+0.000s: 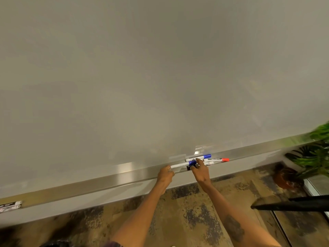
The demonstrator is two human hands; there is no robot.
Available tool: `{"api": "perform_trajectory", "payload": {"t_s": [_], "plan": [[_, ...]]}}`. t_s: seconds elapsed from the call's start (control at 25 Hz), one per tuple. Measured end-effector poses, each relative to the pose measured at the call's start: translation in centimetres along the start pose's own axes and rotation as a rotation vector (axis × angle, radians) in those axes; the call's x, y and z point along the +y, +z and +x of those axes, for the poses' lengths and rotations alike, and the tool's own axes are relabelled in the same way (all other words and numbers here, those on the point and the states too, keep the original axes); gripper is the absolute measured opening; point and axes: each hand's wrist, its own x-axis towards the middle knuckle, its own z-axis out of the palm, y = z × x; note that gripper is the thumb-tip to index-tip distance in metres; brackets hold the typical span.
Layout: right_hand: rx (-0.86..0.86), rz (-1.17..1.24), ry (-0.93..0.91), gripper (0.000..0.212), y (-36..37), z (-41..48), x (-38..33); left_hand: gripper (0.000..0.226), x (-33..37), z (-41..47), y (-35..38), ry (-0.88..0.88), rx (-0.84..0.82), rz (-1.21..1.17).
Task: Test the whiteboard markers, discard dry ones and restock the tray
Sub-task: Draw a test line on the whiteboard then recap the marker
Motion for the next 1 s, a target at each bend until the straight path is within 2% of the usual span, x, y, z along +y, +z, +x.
{"api": "perform_trajectory", "payload": {"t_s": [0.12,0.28,0.4,0.52,0.68,0.76,0.84,0.92,1.0], "plan": [[0.012,0.027,-0.007,0.032,-0.1,-0.2,-0.5,0.025,0.1,-0.1,-0.3,-0.029,-0.018,-0.097],[0.133,0.062,-0.025,0.036,0.8,-1.2,-1.6,0.029,-0.3,-0.5,-1.2,-0.037,-0.012,-0.188],[0.219,0.128,-0.097,0.041,2.2,-2.6,-3.2,0.018,-0.5,-1.1,-2.5,-0.031,0.025,-0.233],[0.273,0.258,-0.16,0.046,3.6,-4.1,-5.7,0.032,-0.7,-2.0,-4.1,-0.03,0.02,-0.234],[0.279,0.394,-0.236,0.048,6.2,-6.2,-9.0,0.031,-1.2,-4.1,-7.0,-0.016,-0.018,-0.188],[0.268,0.416,-0.276,0.038,7.7,-7.8,-10.5,0.036,-1.8,-5.4,-8.7,-0.007,-0.043,-0.16],[0.218,0.381,-0.351,0.022,9.7,-9.4,-11.5,0.035,-2.3,-6.8,-10.5,-0.016,-0.075,-0.113],[0.161,0.311,-0.418,0.014,11.9,-11.1,-12.0,0.03,-2.8,-8.3,-12.5,-0.046,-0.116,-0.033],[0.079,0.263,-0.459,0.01,14.2,-12.9,-12.8,0.028,-3.3,-9.4,-15.0,-0.072,-0.071,0.028]]}}
